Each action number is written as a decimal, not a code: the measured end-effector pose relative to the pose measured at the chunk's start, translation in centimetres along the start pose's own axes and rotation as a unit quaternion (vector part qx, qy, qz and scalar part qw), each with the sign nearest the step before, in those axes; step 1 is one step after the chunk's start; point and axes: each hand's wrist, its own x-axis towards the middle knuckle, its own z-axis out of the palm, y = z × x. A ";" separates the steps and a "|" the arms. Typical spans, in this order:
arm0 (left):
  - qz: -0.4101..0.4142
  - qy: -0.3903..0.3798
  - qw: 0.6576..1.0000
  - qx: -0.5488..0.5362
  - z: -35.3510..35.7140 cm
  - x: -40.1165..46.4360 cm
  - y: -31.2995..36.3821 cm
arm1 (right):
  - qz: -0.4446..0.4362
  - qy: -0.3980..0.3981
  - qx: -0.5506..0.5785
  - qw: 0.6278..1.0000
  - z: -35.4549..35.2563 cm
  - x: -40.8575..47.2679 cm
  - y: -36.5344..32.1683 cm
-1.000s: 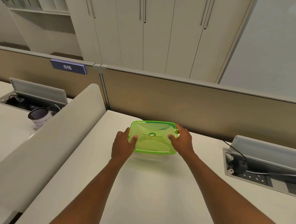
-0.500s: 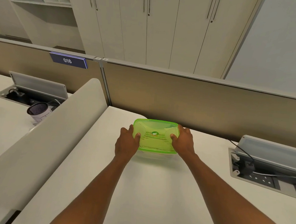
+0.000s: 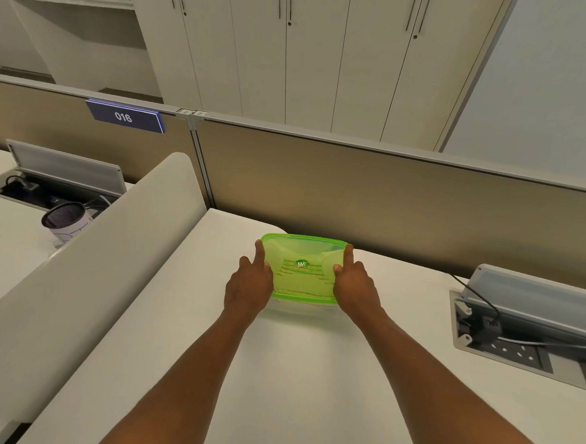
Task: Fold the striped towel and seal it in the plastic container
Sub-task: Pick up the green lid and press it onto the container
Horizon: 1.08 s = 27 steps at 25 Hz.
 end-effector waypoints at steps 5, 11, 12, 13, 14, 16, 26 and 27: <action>0.003 -0.010 1.000 -0.014 -0.1 0.0 0.0 | 0.020 0.000 -0.003 1.000 0.0 -0.4 -0.1; 0.009 -0.022 1.000 0.012 -0.2 0.4 -0.3 | 0.019 -0.009 -0.025 0.999 0.0 -0.4 -0.1; 0.007 -0.025 1.000 0.017 -0.3 0.4 -0.4 | 0.018 -0.010 -0.026 0.999 0.0 -0.5 -0.1; 0.006 -0.027 0.999 0.020 -0.4 0.4 -0.4 | 0.017 -0.011 -0.028 0.999 0.0 -0.5 -0.1; 0.004 -0.028 0.999 0.022 -0.5 0.3 -0.4 | 0.016 -0.012 -0.031 0.999 0.0 -0.5 -0.1; 0.004 -0.028 0.999 0.025 -0.6 0.2 -0.5 | 0.014 -0.011 -0.035 0.999 0.1 -0.5 -0.1; 0.005 -0.043 0.999 0.015 -0.9 0.5 -0.5 | 0.007 -0.001 -0.036 0.999 0.3 -0.2 0.3; 0.004 -0.045 0.999 0.014 -0.9 0.5 -0.4 | 0.005 -0.002 -0.037 0.999 0.3 -0.2 0.3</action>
